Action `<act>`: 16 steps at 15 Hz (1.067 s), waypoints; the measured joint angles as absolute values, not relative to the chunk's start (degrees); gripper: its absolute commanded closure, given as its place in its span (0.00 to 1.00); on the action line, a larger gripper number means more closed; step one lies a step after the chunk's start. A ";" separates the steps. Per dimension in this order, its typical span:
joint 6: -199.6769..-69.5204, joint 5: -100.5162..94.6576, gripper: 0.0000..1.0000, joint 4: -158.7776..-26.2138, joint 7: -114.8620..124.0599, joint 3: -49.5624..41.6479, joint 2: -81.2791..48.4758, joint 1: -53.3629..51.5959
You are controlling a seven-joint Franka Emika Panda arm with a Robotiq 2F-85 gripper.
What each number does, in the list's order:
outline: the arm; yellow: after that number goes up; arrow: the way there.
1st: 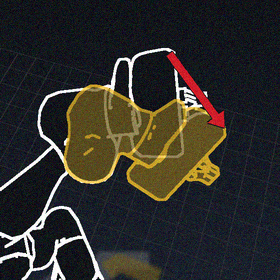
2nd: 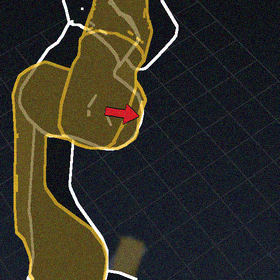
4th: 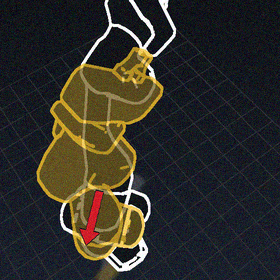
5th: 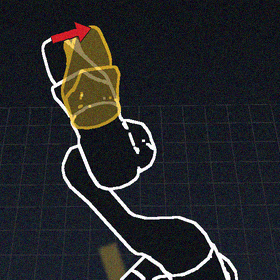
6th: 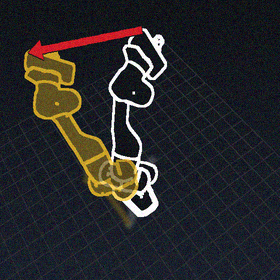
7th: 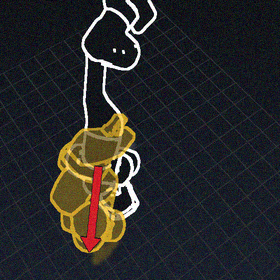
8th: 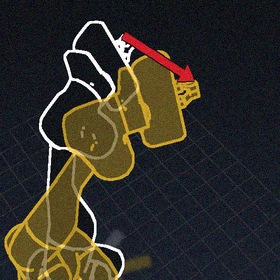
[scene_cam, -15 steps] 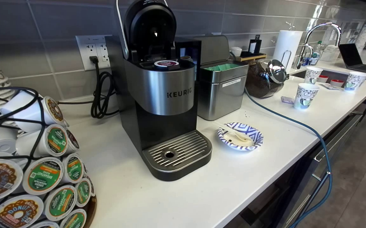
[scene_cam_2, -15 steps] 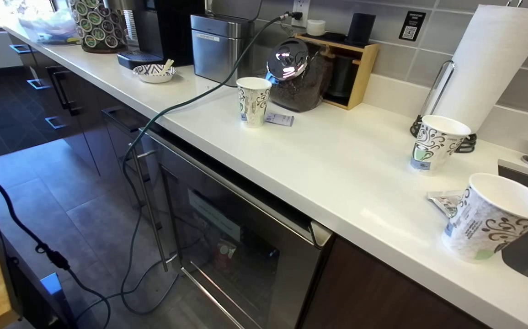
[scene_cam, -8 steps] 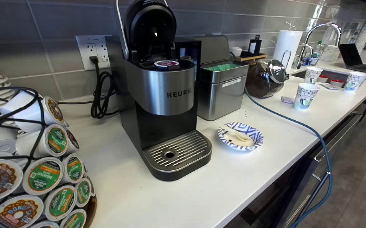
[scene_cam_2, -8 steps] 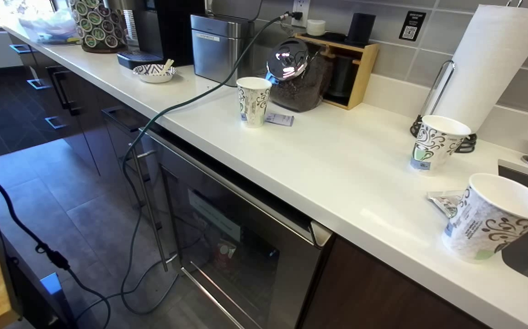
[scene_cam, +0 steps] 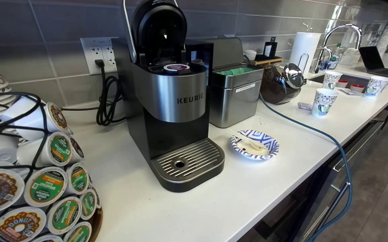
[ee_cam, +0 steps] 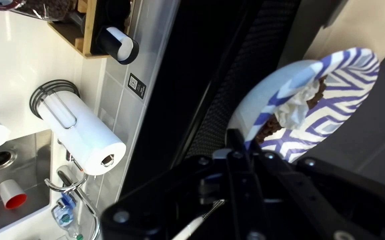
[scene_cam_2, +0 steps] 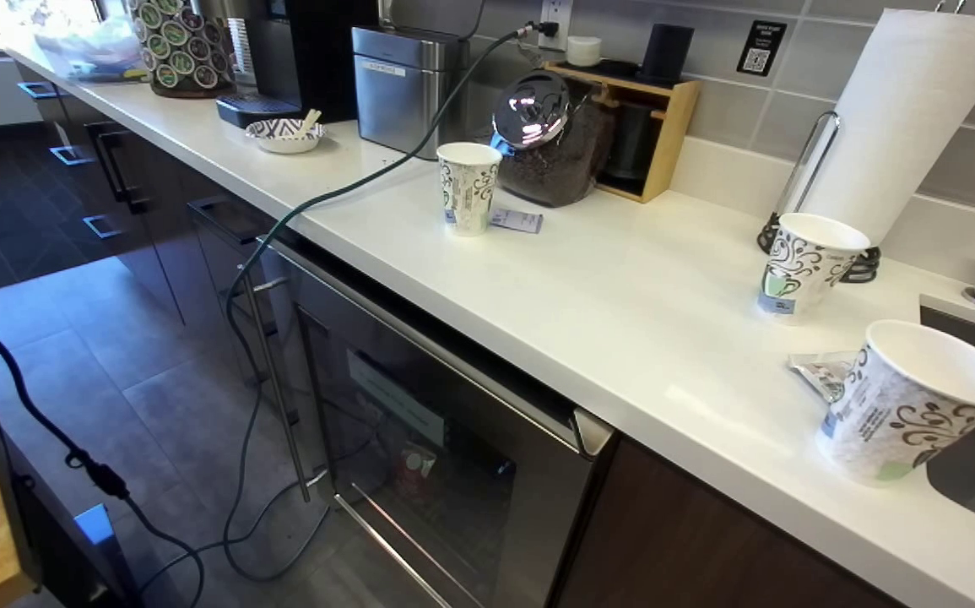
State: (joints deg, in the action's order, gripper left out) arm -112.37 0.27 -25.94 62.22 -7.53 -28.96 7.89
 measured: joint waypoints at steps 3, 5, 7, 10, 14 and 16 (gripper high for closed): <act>-112.31 -0.41 0.99 -26.00 61.38 -7.81 -29.03 7.44; -112.08 -1.36 0.99 -26.06 61.71 -8.74 -29.20 7.52; -111.65 -2.22 0.99 -26.06 62.52 -9.94 -29.45 7.76; -110.84 -2.44 0.99 -26.05 63.56 -10.68 -29.58 8.48; -110.94 -2.44 0.99 -25.85 64.30 -10.67 -29.50 8.68; -110.94 -2.44 0.99 -25.78 64.45 -10.67 -29.43 8.67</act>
